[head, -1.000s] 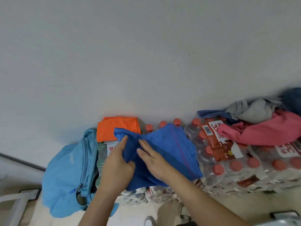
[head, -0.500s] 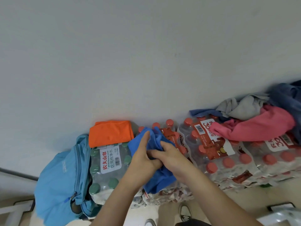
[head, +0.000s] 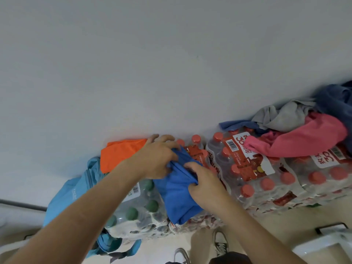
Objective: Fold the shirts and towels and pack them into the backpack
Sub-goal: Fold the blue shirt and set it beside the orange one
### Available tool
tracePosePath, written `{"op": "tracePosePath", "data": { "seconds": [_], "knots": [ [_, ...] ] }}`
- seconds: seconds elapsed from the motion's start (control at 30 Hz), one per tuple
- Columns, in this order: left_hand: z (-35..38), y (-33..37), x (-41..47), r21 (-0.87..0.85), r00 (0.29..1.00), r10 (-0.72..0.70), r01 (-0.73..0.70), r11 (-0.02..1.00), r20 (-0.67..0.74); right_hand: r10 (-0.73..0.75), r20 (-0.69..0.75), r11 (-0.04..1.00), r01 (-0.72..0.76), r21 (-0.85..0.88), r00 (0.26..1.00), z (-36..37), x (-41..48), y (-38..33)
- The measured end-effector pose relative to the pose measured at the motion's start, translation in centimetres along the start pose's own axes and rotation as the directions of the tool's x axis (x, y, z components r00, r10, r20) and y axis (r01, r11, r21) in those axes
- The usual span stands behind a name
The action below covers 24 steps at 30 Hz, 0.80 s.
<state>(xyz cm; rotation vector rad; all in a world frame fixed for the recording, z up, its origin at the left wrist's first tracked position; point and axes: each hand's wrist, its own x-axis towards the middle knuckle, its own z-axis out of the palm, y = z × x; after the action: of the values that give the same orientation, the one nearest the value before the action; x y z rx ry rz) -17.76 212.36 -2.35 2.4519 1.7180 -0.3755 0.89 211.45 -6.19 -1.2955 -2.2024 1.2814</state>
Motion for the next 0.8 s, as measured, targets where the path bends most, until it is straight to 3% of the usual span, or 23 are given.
{"op": "tracePosePath", "data": {
  "seconds": [0.1,0.23,0.37,0.57,0.73,0.8],
  "knots": [
    [0.3,-1.5,1.9,-0.068,0.998,0.057,-0.056,0.996,0.016,0.083,-0.135,0.978,-0.107,-0.181,0.987,0.3,-1.0,1.6],
    [1.6,-1.3,3.9,-0.224,0.995,0.008,0.014,0.975,0.096,0.081,-0.209,0.93,-0.149,-0.336,0.975,0.7,-1.9,2.5],
    [2.6,-0.9,4.8,-0.242,0.993,-0.016,0.044,0.969,0.118,0.081,-0.246,0.861,-0.192,-0.47,0.966,1.1,-2.1,2.4],
    [3.2,-0.9,5.5,-0.21,0.994,-0.029,0.052,0.976,0.108,0.015,-0.323,0.831,-0.192,-0.523,0.946,1.8,-2.0,3.5],
    [2.6,-1.7,5.5,-0.418,0.988,-0.047,0.106,0.902,0.149,0.061,-0.334,0.848,-0.225,-0.48,0.941,1.9,-2.2,4.0],
    [2.6,-2.0,5.8,-0.407,0.985,-0.055,0.119,0.906,0.165,0.08,-0.342,0.861,-0.238,-0.45,0.936,2.2,-2.3,4.3]
  ]
}}
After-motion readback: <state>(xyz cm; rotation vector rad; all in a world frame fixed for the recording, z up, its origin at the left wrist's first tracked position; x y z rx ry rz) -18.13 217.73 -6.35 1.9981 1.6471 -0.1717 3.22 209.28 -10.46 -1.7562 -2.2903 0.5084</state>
